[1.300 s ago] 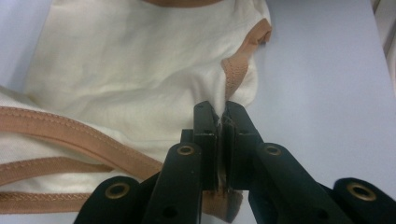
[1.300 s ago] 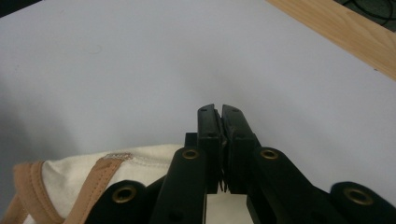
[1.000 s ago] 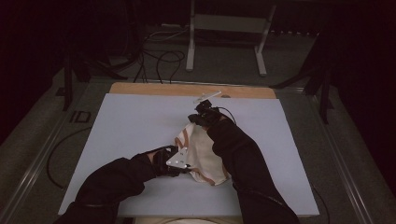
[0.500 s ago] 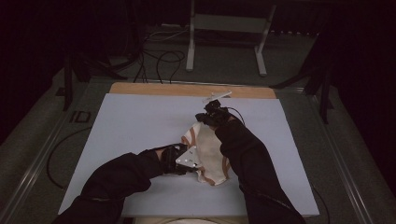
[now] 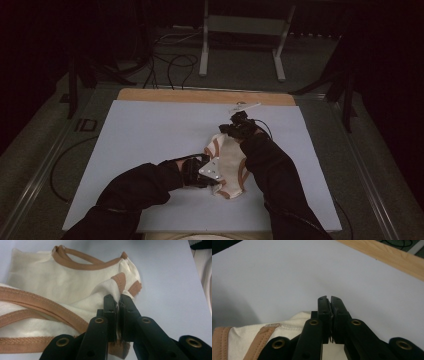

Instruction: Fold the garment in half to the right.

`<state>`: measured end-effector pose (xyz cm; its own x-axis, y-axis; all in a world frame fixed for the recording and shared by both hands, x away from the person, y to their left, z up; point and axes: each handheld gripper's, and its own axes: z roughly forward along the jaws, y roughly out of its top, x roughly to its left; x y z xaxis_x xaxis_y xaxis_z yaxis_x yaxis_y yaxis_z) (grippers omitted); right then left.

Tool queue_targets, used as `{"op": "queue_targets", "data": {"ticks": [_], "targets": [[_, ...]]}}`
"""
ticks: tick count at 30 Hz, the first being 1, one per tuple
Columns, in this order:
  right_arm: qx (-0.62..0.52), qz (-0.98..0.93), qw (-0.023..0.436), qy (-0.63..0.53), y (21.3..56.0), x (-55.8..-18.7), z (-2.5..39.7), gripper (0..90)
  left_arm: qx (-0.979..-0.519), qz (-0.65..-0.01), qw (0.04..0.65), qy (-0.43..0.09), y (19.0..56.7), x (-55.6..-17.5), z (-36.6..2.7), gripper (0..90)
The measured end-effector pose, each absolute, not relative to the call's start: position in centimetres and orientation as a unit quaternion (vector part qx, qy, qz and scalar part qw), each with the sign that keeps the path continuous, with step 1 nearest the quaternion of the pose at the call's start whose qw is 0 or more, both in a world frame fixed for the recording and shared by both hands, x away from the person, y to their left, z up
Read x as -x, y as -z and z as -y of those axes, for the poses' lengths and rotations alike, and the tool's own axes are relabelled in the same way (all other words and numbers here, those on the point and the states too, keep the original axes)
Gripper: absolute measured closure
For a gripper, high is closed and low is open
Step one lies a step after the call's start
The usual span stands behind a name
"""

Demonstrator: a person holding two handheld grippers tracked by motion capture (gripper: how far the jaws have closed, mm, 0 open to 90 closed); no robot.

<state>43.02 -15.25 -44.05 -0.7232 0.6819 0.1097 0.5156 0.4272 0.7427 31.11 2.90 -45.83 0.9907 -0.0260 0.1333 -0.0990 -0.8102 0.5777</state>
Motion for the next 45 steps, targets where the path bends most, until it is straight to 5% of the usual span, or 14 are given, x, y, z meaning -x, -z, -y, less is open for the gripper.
{"op": "queue_targets", "data": {"ticks": [45], "targets": [[-0.405, -0.823, 0.108, -0.384, 49.0, -43.6, 20.2, 87.6, -0.961, 0.024, 0.276, 0.009, 48.9, -32.4, 3.2, 84.0]]}}
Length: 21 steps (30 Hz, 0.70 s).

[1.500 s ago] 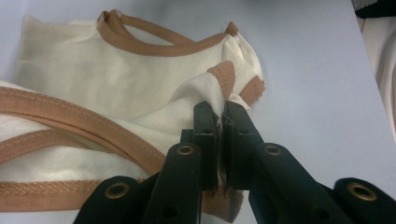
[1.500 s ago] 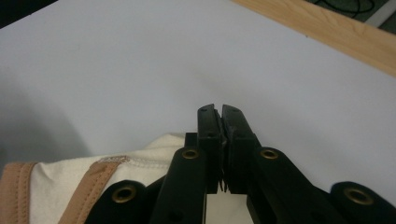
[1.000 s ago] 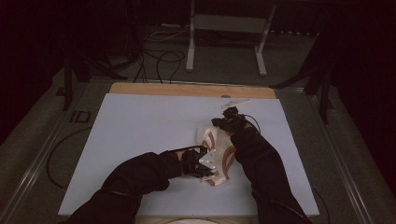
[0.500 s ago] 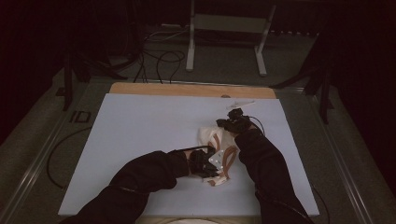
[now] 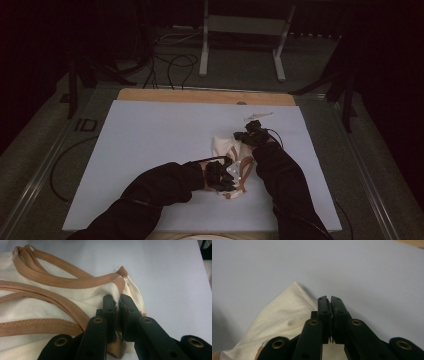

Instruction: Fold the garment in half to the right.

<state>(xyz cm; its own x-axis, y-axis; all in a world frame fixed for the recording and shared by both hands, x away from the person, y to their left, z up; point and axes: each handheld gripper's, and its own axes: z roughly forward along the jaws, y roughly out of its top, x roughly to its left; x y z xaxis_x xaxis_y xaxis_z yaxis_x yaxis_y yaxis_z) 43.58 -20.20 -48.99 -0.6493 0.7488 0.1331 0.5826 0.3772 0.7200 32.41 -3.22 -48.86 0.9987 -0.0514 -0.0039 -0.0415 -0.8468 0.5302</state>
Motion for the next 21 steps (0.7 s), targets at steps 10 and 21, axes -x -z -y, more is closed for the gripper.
{"op": "queue_targets", "data": {"ticks": [10, 21], "targets": [[-0.411, -0.817, 0.109, -0.390, 49.1, -43.6, 20.8, 84.1, -0.950, 0.014, 0.310, 0.030, 48.8, -32.5, 3.3, 70.8], [-0.417, -0.813, 0.097, -0.394, 47.7, -43.7, 20.4, 42.1, -0.932, -0.018, 0.363, 0.009, 46.1, -32.4, 1.5, 31.6]]}}
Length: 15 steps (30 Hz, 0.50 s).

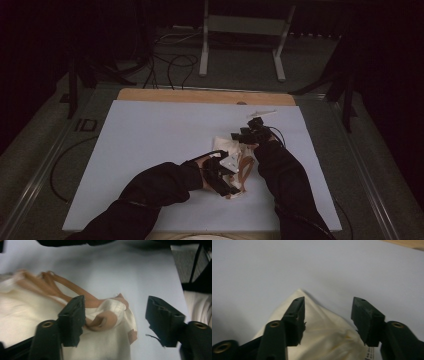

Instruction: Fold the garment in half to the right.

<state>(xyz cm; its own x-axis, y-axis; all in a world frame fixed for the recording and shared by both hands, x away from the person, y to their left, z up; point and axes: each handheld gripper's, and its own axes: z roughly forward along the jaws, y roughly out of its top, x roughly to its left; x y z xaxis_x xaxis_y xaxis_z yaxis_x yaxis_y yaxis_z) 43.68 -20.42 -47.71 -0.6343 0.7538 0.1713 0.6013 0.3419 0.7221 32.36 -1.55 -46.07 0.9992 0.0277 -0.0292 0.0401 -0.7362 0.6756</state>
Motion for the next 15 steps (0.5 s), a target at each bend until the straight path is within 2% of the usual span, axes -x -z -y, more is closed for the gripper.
{"op": "queue_targets", "data": {"ticks": [8, 15], "targets": [[-0.404, -0.820, 0.103, -0.393, 46.0, -42.5, 19.7, 39.4, -0.924, -0.048, 0.380, -0.001, 45.6, -32.6, -0.9, 2.2], [-0.399, -0.831, 0.100, -0.373, 45.9, -40.8, 19.5, 39.0, -0.917, -0.087, 0.389, -0.013, 46.0, -31.9, -4.3, 0.3]]}}
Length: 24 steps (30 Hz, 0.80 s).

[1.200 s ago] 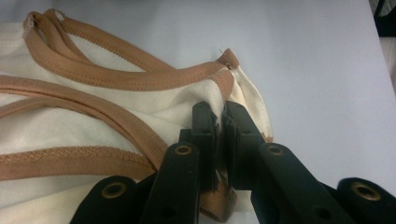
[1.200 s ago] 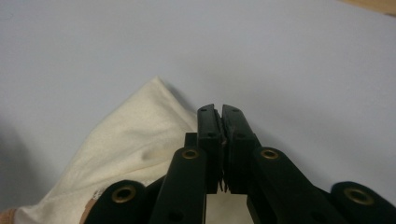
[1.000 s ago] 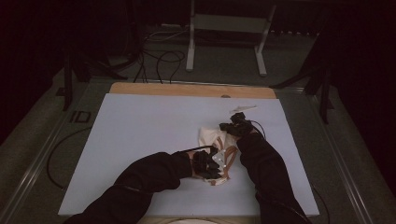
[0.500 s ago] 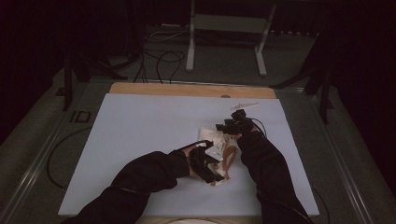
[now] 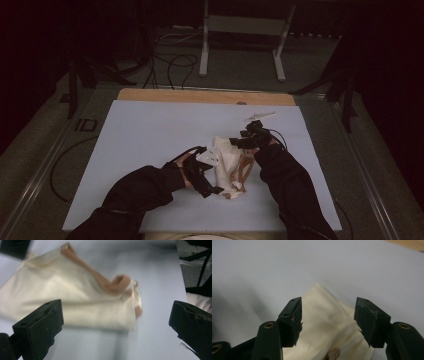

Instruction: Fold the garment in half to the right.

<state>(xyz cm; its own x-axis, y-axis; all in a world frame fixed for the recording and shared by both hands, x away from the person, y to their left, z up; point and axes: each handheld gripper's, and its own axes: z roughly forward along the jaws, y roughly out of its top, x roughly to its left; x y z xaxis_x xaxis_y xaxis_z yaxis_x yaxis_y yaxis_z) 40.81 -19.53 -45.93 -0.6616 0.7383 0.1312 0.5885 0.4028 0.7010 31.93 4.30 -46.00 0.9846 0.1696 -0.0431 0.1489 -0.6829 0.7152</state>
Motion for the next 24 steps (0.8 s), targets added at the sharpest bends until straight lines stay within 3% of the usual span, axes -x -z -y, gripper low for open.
{"op": "queue_targets", "data": {"ticks": [12, 14, 17, 18, 20, 24], "targets": [[-0.424, -0.839, 0.056, -0.336, 47.4, -37.8, 21.1, 34.9, -0.901, -0.139, 0.410, -0.034, 46.7, -30.3, -10.3, 0.4], [-0.434, -0.836, 0.042, -0.334, 47.9, -37.8, 21.5, 40.1, -0.897, -0.151, 0.415, -0.031, 47.2, -30.1, -11.0, 0.3], [-0.444, -0.831, 0.031, -0.335, 48.4, -37.6, 22.0, 61.3, -0.894, -0.162, 0.416, -0.032, 47.8, -30.0, -11.9, 0.4], [-0.442, -0.833, 0.040, -0.330, 48.4, -37.5, 22.2, 73.0, -0.894, -0.162, 0.416, -0.032, 47.8, -30.0, -11.9, 0.3], [-0.434, -0.838, 0.065, -0.325, 48.2, -37.3, 22.5, 84.2, -0.885, -0.177, 0.429, -0.031, 48.2, -29.9, -12.8, 0.4], [-0.438, -0.832, 0.098, -0.325, 47.7, -37.0, 23.1, 87.1, -0.874, -0.190, 0.446, -0.039, 48.5, -29.7, -13.7, 0.4]]}}
